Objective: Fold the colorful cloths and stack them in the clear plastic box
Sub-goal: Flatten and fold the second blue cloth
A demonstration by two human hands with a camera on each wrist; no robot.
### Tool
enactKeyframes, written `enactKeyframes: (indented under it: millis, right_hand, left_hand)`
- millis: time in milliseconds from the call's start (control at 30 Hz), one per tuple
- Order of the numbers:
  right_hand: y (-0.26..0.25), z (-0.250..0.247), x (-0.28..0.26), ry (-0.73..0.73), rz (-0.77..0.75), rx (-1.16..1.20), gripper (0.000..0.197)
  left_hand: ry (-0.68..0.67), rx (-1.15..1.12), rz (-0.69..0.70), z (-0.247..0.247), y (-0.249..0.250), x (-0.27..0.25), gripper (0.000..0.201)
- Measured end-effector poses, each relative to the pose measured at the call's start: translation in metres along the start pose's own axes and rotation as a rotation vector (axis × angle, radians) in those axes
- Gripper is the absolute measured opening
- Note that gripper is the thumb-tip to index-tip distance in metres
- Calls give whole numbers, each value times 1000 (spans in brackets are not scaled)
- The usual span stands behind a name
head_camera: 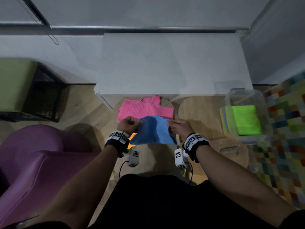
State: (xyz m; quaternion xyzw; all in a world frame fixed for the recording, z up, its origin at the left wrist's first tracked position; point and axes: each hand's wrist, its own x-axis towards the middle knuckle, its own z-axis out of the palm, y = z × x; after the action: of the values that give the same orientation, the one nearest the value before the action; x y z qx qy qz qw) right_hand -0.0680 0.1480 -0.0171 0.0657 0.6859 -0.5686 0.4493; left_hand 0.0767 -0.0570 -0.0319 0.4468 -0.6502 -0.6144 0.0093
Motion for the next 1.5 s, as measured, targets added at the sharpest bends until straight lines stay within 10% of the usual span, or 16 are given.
enactKeyframes:
  millis: [867,1067,1500]
  right_hand:
    - [-15,1,-9,-149,-19,-1,31]
    - [-20,-1,-13,-216,-20,14,61]
    - [-47,-16,-26,-144,-33,13,14]
  left_hand:
    - [-202,24,122,61,37,-36,21]
    - [-178,59,166,62,39,-37,18]
    - [-81,-136,-10,50,34,-28,73]
